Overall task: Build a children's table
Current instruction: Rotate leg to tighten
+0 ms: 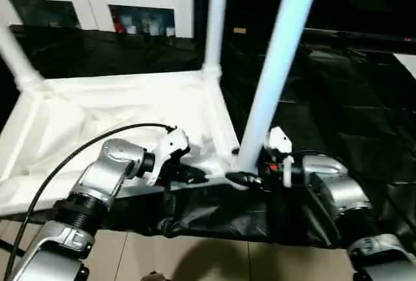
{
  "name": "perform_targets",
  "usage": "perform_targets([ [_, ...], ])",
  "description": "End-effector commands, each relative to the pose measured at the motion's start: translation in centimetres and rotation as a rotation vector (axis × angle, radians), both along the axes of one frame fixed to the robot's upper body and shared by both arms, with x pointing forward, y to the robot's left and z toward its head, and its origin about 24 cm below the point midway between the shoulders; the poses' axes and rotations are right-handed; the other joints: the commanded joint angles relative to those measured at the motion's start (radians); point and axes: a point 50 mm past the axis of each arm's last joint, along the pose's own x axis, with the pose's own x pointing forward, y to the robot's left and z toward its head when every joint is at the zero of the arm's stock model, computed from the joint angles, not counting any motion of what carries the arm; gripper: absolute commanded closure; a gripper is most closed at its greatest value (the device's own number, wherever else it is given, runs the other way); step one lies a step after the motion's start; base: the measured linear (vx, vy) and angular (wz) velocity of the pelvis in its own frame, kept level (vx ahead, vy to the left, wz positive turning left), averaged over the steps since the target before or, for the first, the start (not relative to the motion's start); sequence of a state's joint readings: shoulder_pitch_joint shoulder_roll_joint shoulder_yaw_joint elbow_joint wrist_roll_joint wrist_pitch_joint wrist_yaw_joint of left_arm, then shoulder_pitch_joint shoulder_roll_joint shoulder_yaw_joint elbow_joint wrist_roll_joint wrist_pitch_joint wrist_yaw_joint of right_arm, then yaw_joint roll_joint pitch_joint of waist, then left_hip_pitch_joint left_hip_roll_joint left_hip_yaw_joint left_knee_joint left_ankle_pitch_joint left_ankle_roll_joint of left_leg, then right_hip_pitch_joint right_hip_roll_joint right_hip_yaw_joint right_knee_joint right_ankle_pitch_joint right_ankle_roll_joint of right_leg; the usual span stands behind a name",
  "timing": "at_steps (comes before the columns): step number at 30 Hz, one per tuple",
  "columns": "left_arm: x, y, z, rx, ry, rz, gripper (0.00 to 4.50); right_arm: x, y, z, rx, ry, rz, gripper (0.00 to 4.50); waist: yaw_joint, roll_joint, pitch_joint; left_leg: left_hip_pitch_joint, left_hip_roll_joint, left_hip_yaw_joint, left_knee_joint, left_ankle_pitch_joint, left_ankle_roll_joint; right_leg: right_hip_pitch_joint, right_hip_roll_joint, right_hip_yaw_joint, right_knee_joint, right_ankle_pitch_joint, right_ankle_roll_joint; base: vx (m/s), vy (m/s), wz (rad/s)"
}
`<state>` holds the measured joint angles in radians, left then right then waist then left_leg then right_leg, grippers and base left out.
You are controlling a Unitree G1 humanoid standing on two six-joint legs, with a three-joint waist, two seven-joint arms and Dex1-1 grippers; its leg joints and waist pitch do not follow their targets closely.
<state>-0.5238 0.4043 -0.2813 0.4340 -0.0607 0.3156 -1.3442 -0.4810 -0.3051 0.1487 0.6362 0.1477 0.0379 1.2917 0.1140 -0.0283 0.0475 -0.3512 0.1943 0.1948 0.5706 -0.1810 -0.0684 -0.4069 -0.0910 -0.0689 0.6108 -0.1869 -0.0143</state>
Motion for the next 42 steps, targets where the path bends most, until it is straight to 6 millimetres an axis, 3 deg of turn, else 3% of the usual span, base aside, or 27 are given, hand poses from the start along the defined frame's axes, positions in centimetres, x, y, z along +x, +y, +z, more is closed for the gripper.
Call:
perform_targets([
  [1,0.1,-1.4,1.4,-0.048,-0.037,-0.081,4.50,-1.0,0.9,-0.9,-0.010,0.062,0.086,1.45,0.002,0.005,-0.055,0.005,0.043,-0.014,-0.065,-0.227,0.041,0.051,-0.057,0.047,-0.072,-0.202,-0.233,0.000,0.000,0.00],
  [4,0.1,-1.2,1.5,-0.039,-0.025,-0.097,4.50,-1.3,1.0,-0.9,-0.009,0.071,0.118,1.52,0.002,0.006,-0.057,0.005,0.043,-0.014,-0.064,-0.217,0.040,0.051,-0.056,0.046,-0.070,-0.182,-0.238,0.000,0.000,0.00],
  [6,0.2,-1.1,1.5,-0.037,-0.027,-0.095,4.50,-1.5,1.1,-1.0,-0.018,0.073,0.131,1.81,0.002,0.005,-0.057,0.004,0.042,-0.013,-0.063,-0.209,0.042,0.053,-0.055,0.045,-0.068,-0.163,-0.242,0.000,0.000,0.00],
  [13,0.9,-1.8,1.4,-0.054,-0.067,-0.004,4.50,-1.9,2.0,-1.7,0.000,0.069,0.078,1.92,0.004,0.004,-0.054,0.006,0.042,-0.013,-0.065,-0.227,0.036,0.050,-0.057,0.046,-0.074,-0.206,-0.229,0.000,0.000,0.00],
  [18,1.6,-2.5,1.3,-0.075,-0.104,0.113,4.50,-1.3,3.2,-2.5,0.037,0.058,-0.119,1.92,-0.004,0.000,-0.049,0.011,0.041,-0.022,-0.073,-0.299,0.000,0.043,-0.064,0.048,-0.094,-0.385,-0.170,0.000,0.000,0.00],
  [23,2.2,-3.2,1.1,-0.059,-0.151,0.215,4.50,0.0,4.5,-3.1,0.056,0.071,-0.388,1.92,-0.019,0.002,-0.049,0.008,0.039,-0.028,-0.079,-0.316,-0.018,0.041,-0.064,0.046,-0.099,-0.428,-0.143,0.000,0.000,0.00],
  [25,2.8,-4.5,1.0,-0.049,-0.176,0.308,4.50,0.7,6.4,-3.8,0.033,0.112,-0.561,1.92,-0.028,0.003,-0.050,0.009,0.037,-0.029,-0.079,-0.324,-0.024,0.040,-0.063,0.045,-0.099,-0.421,-0.142,0.000,0.000,0.00],
  [31,3.4,-6.9,1.0,-0.058,-0.232,0.394,4.50,1.4,9.7,-3.4,0.022,0.091,-0.687,1.92,-0.029,0.005,-0.054,0.008,0.035,-0.022,-0.076,-0.287,-0.016,0.039,-0.058,0.049,-0.093,-0.326,-0.155,0.000,0.000,0.00],
  [32,3.4,-6.9,1.1,-0.060,-0.232,0.393,4.50,1.4,9.7,-3.3,0.023,0.084,-0.688,1.92,-0.030,0.007,-0.055,0.005,0.034,-0.021,-0.075,-0.272,-0.010,0.042,-0.057,0.049,-0.090,-0.286,-0.161,0.000,0.000,0.00],
  [33,3.3,-7.3,1.1,-0.072,-0.224,0.386,4.50,1.6,9.9,-3.1,0.030,0.061,-0.691,1.36,-0.027,0.006,-0.057,0.005,0.033,-0.019,-0.073,-0.261,-0.003,0.043,-0.057,0.049,-0.087,-0.258,-0.166,0.000,0.000,0.00],
  [34,3.2,-7.4,1.2,-0.077,-0.226,0.369,4.50,1.7,9.7,-2.9,0.049,0.064,-0.693,1.22,-0.027,0.006,-0.056,0.004,0.032,-0.019,-0.073,-0.259,0.001,0.044,-0.057,0.049,-0.087,-0.256,-0.166,0.000,0.000,0.00],
  [37,2.9,-7.5,1.3,-0.088,-0.228,0.317,4.50,1.9,8.9,-2.5,0.077,0.058,-0.691,1.05,-0.027,0.019,-0.057,0.003,0.033,-0.020,-0.074,-0.250,0.010,0.047,-0.055,0.049,-0.086,-0.236,-0.169,0.000,0.000,0.00],
  [41,2.6,-7.3,1.3,-0.098,-0.223,0.274,4.50,2.0,8.1,-2.2,0.064,0.019,-0.669,0.73,-0.028,0.018,-0.057,0.002,0.032,-0.019,-0.073,-0.251,0.012,0.050,-0.054,0.048,-0.086,-0.218,-0.176,0.000,0.000,0.00],
  [42,2.1,-6.7,1.3,-0.119,-0.209,0.201,4.50,1.9,6.6,-1.8,0.059,-0.022,-0.591,0.73,-0.028,0.023,-0.058,0.005,0.032,-0.019,-0.072,-0.255,0.017,0.051,-0.052,0.047,-0.087,-0.206,-0.181,0.000,0.000,0.00],
])
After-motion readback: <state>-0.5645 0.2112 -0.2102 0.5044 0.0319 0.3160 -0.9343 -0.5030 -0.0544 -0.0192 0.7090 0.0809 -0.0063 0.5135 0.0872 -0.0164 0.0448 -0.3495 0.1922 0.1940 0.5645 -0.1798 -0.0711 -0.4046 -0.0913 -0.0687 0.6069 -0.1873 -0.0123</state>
